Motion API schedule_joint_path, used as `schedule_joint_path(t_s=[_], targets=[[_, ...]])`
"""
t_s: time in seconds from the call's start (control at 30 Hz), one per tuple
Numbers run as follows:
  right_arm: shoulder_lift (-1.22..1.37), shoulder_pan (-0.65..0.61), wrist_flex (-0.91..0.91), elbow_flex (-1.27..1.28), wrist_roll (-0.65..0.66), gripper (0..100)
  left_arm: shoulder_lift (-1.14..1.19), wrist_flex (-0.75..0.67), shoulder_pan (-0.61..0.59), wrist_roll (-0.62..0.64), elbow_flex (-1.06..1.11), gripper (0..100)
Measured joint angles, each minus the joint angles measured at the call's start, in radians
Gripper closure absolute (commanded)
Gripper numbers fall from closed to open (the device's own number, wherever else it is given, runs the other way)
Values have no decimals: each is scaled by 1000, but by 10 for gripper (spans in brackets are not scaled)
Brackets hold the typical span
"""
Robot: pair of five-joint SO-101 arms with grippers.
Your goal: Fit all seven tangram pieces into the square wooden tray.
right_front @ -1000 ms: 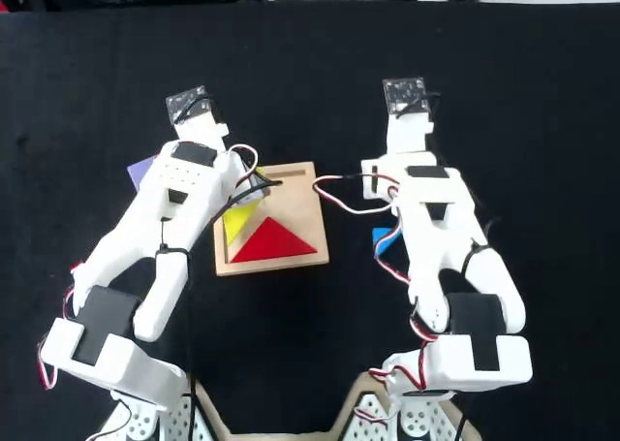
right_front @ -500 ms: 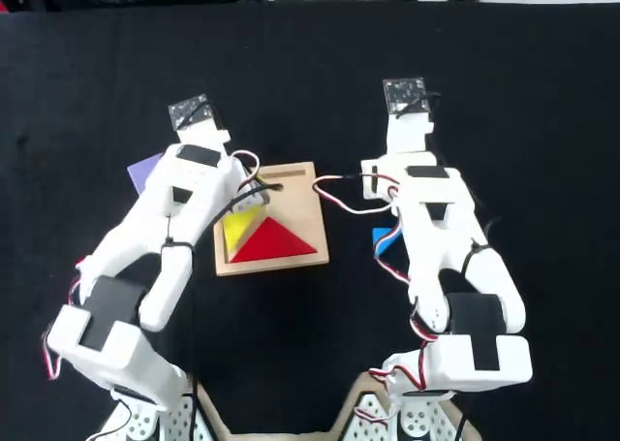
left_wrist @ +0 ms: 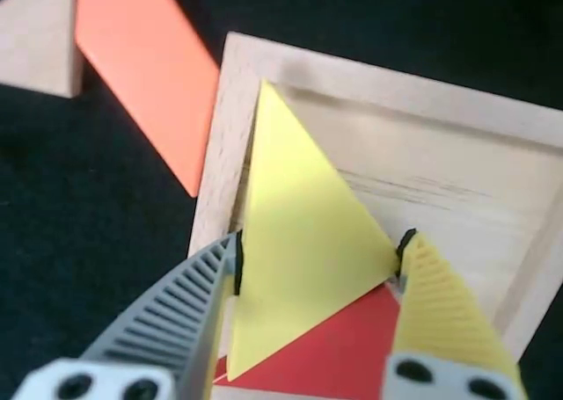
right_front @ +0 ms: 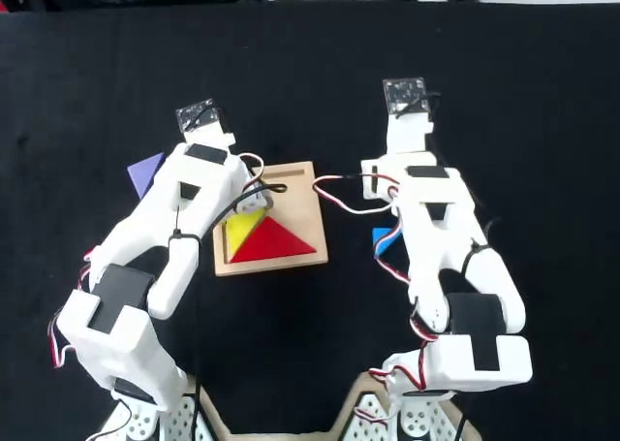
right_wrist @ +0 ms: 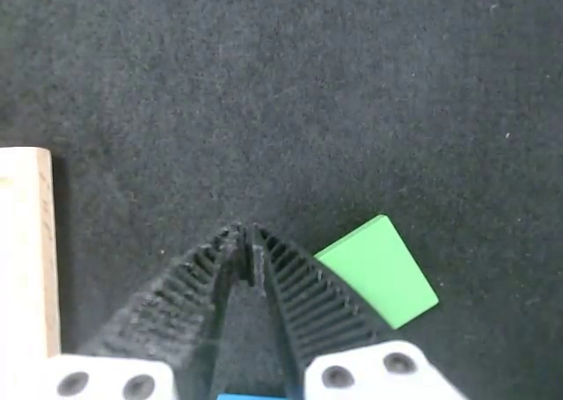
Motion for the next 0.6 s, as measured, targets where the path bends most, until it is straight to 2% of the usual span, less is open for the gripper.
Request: schedule_joint_path(t_s=[0.17, 0.3, 0.47, 0.6], targets=[[0, 0, 0, 0, 0, 986, 2, 26, 0, 0, -18, 745], [0, 0, 0, 0, 0, 986, 2, 129, 0, 0, -104, 691], [0, 0, 0, 0, 0, 986, 2, 259, 0, 0, -195, 685], [0, 0, 0, 0, 0, 986, 8, 302, 0, 0, -226, 685]])
